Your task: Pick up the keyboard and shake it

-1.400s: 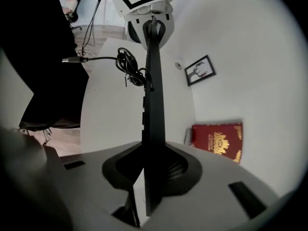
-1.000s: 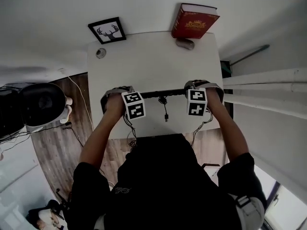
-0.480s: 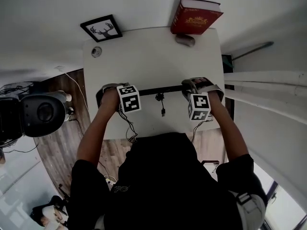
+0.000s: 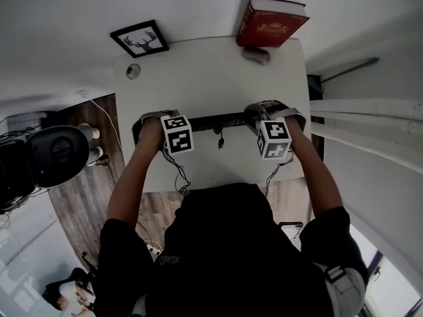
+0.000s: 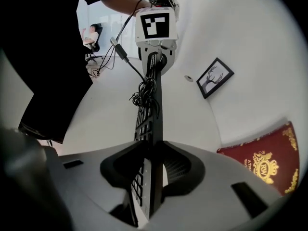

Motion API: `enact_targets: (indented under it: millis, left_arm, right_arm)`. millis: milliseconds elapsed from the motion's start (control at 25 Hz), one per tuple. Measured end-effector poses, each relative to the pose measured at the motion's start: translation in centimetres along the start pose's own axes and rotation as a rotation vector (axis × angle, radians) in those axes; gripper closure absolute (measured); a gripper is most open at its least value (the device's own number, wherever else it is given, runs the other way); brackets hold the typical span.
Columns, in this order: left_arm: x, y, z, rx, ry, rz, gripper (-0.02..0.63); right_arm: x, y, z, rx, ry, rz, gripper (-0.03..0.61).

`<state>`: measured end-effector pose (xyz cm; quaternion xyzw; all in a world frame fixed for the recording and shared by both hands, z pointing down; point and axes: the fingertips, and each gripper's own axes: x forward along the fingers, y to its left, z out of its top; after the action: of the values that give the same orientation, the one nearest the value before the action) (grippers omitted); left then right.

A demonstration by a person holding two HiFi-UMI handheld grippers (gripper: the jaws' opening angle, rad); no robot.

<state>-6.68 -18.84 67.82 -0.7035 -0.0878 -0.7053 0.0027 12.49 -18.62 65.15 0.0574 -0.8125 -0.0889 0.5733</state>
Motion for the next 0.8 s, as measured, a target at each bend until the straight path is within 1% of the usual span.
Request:
enact_targets:
  millis: [160, 320, 400, 440, 520, 600, 720, 800]
  left_arm:
    - [0.0, 1.0, 0.1, 0.003, -0.041, 0.100, 0.463]
    - [-0.1, 2.7, 0.0, 0.011, -0.051, 0.209, 0.397]
    - [0.1, 3.4, -0.1, 0.005, -0.050, 0.231, 0.374]
    - [0.3, 3.7, -0.1, 0.000, -0.050, 0.227, 0.367]
    - [0.7, 4.3, -0.2, -0.012, -0.044, 0.186, 0.362]
    - [1.3, 4.6, -0.3, -0.021, -0.033, 0.095, 0.364]
    - [2.9, 4.1, -0.5, -0.022, -0.008, -0.119, 0.364]
    - [4.2, 3.3, -0.6, -0.041, 0.002, -0.255, 0.362]
  right_arm:
    - [0.0, -0.7, -0.1, -0.017, -0.047, 0.109, 0.449]
    - [0.8, -2.2, -0.5, 0.016, -0.059, 0.214, 0.448]
    - [1.3, -2.9, -0.6, 0.044, -0.062, 0.264, 0.445]
    - [1.6, -3.2, -0.7, 0.055, -0.062, 0.285, 0.443]
    - [2.2, -3.9, -0.9, 0.079, -0.063, 0.325, 0.442]
    - [2.8, -4.2, -1.1, 0.111, -0.068, 0.375, 0.440]
    - [4.3, -3.7, -1.3, 0.142, -0.066, 0.480, 0.439]
    - [5.3, -3.3, -1.3, 0.137, -0.065, 0.513, 0.439]
